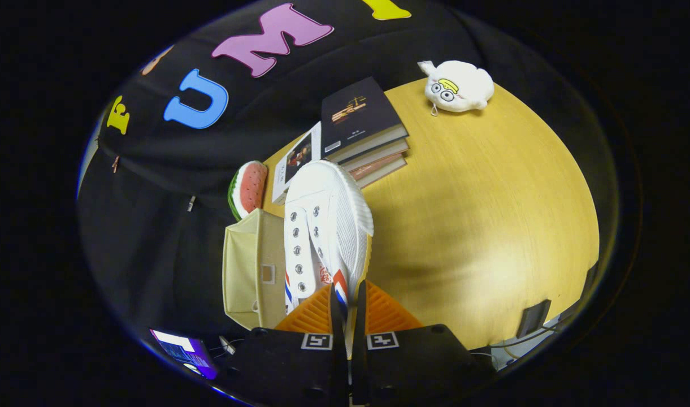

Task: Open the storage box then place both shoes into the box .Put the left shoe in first, then the right shoe, with the right side of both shoes facing outward in a uniform manner.

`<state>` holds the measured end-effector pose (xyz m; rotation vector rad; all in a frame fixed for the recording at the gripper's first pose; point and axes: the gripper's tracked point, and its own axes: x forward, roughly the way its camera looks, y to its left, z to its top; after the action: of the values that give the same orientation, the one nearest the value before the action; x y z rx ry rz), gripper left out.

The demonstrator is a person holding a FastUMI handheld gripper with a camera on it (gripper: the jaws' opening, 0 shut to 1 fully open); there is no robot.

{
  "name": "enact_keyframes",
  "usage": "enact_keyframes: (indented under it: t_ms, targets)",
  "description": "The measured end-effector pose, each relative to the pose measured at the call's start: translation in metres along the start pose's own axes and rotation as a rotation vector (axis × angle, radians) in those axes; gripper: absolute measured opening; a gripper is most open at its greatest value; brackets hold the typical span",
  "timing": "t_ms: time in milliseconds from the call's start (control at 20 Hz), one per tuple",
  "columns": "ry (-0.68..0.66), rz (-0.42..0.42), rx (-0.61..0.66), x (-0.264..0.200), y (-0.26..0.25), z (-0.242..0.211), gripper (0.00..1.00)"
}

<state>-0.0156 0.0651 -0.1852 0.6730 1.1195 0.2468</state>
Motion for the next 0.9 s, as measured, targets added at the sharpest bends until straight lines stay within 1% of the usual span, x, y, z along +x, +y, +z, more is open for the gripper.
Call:
enact_keyframes:
  t_ms: [250, 450, 650, 900]
  targets:
    - [-0.016, 0.056, -0.023, 0.008, 0.087, -0.012, 0.07]
    - [0.001, 0.086, -0.024, 0.032, 0.141, -0.027, 0.07]
    - [0.013, 0.083, -0.007, 0.059, 0.168, -0.043, 0.07]
    - [0.021, 0.047, 0.014, 0.083, 0.175, -0.058, 0.07]
